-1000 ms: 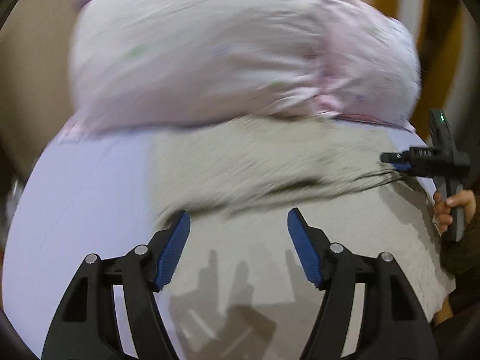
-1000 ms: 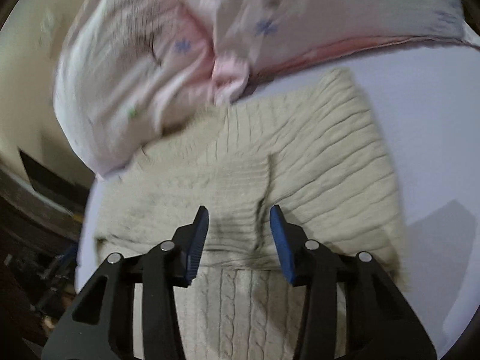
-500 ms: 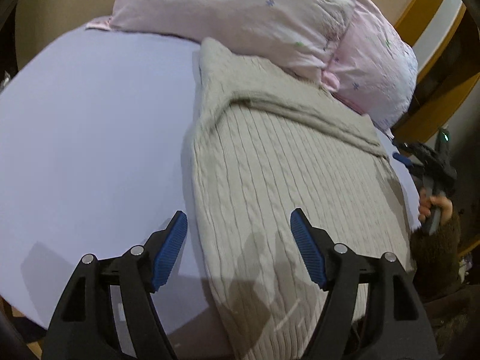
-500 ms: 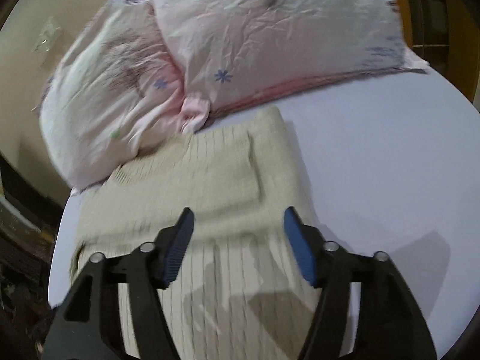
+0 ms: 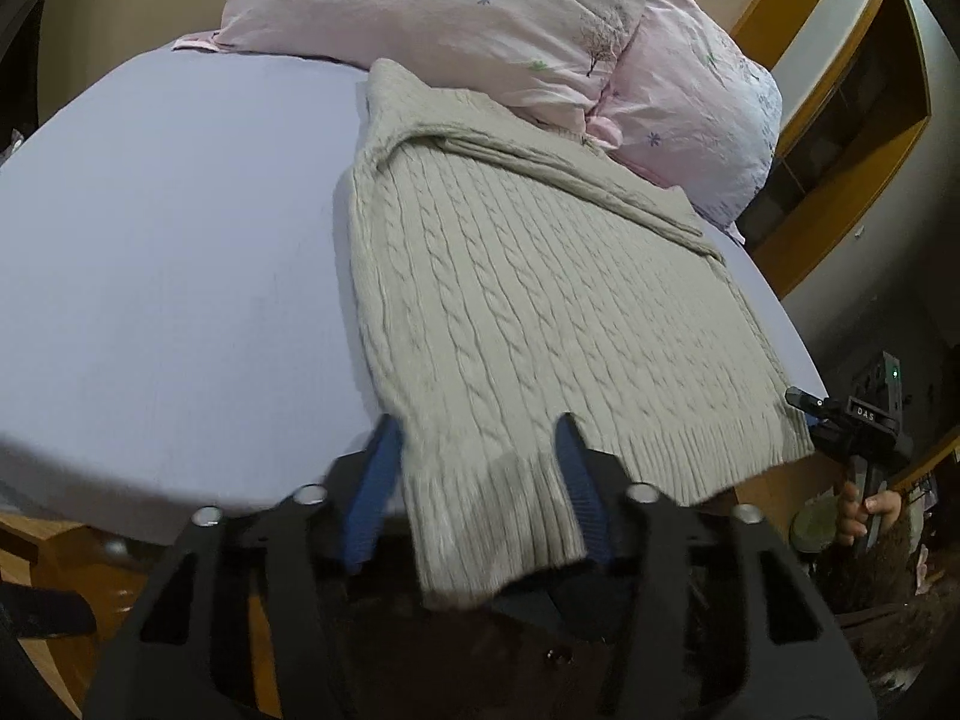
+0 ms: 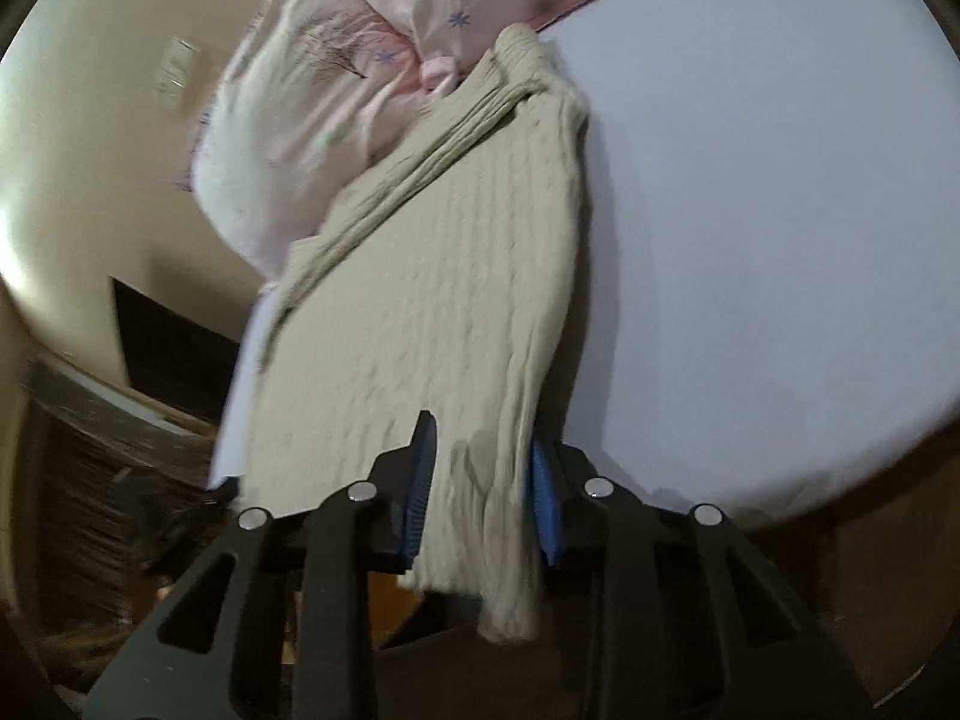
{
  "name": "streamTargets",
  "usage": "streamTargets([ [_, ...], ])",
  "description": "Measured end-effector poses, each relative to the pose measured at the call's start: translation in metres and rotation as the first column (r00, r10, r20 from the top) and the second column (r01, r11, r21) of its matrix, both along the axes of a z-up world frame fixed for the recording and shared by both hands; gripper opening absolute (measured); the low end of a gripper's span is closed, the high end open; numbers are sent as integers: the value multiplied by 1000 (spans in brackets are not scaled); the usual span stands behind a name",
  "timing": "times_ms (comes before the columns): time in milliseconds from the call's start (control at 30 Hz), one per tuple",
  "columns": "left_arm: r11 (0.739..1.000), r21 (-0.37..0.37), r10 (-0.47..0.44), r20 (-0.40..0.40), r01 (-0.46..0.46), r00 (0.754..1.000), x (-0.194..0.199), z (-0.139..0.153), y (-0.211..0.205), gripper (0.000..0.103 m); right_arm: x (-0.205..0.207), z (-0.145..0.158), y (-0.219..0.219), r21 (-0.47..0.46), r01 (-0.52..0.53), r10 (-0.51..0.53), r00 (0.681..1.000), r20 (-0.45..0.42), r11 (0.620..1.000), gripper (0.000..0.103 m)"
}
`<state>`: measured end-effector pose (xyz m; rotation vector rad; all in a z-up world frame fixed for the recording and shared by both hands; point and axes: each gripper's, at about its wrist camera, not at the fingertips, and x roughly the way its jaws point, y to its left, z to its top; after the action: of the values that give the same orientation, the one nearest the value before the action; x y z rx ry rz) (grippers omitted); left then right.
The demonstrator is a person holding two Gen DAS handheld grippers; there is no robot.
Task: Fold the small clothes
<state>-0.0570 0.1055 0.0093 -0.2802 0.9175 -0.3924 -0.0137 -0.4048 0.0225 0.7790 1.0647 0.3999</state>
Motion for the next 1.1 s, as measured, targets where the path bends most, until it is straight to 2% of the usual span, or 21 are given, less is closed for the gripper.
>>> streamTargets([
  [33,1000,0,3,-13,-3,1000,0,-1,0,35,0,-5,0,42,-11,12,1000,-12,999,12],
  [67,1000,-6,5,-24,-5,1000,1,-2,0,26,0,-9,2,94,-20,21,1000,-9,995,12],
  [100,1000,-18,4,-44,-4,999,3,-5,1,13,1,-8,3,131,-29,29,1000,5,991,10],
  [200,999,-43,-8,-64,5,998,6,-5,3,10,13,9,2,212,-43,27,997,77,976,8],
  [333,990,-133,-38,-12,36,999,28,18,10,9,48,54,-9,262,-38,-18,977,210,964,7],
  [400,986,-161,-21,55,30,998,59,44,16,9,84,78,-14,259,-20,-52,962,267,966,7],
  [500,992,-126,36,145,-18,989,122,75,16,9,148,93,-25,271,38,-126,941,315,962,7],
  [533,991,-125,56,154,-37,986,140,79,15,9,168,91,-30,282,68,-158,938,309,957,7],
  [567,988,-129,100,153,-80,983,177,80,14,9,197,81,-35,294,118,-204,938,280,948,7],
  [633,985,-120,142,129,-127,981,222,72,11,9,231,52,-44,271,210,-266,944,193,939,7],
  [667,982,-103,169,94,-159,981,254,60,9,9,252,31,-46,240,263,-300,945,129,934,7],
  [733,977,-77,200,13,-198,980,294,37,8,9,277,0,-46,195,314,-323,946,17,929,7],
  [767,972,-85,215,-50,-219,975,310,19,11,9,283,-15,-44,207,329,-330,944,-31,921,7],
  [800,967,-110,221,-82,-229,972,316,9,15,9,285,-17,-44,212,328,-329,944,-32,921,7],
  [867,961,-164,213,-77,-223,974,315,5,22,9,289,-12,-47,211,321,-327,945,-6,923,7],
  [933,949,-221,208,-86,-223,974,316,4,28,10,301,-11,-50,236,339,-343,939,-26,911,11],
  [967,936,-272,206,-97,-225,974,316,4,34,10,310,-14,-48,251,345,-347,937,-39,904,15],
  [1000,911,-333,218,-114,-244,969,317,4,42,13,315,-17,-47,280,346,-346,937,-51,896,31],
  [1033,898,-354,235,-115,-261,965,317,6,47,24,322,-18,-48,302,346,-345,937,-57,888,47],
  [1067,876,-377,280,-106,-299,954,313,11,58,33,323,-15,-47,316,349,-352,935,-49,883,52],
  [1100,864,-386,311,-96,-323,946,309,16,66,59,321,-10,-45,322,344,-354,935,-29,882,62],
])
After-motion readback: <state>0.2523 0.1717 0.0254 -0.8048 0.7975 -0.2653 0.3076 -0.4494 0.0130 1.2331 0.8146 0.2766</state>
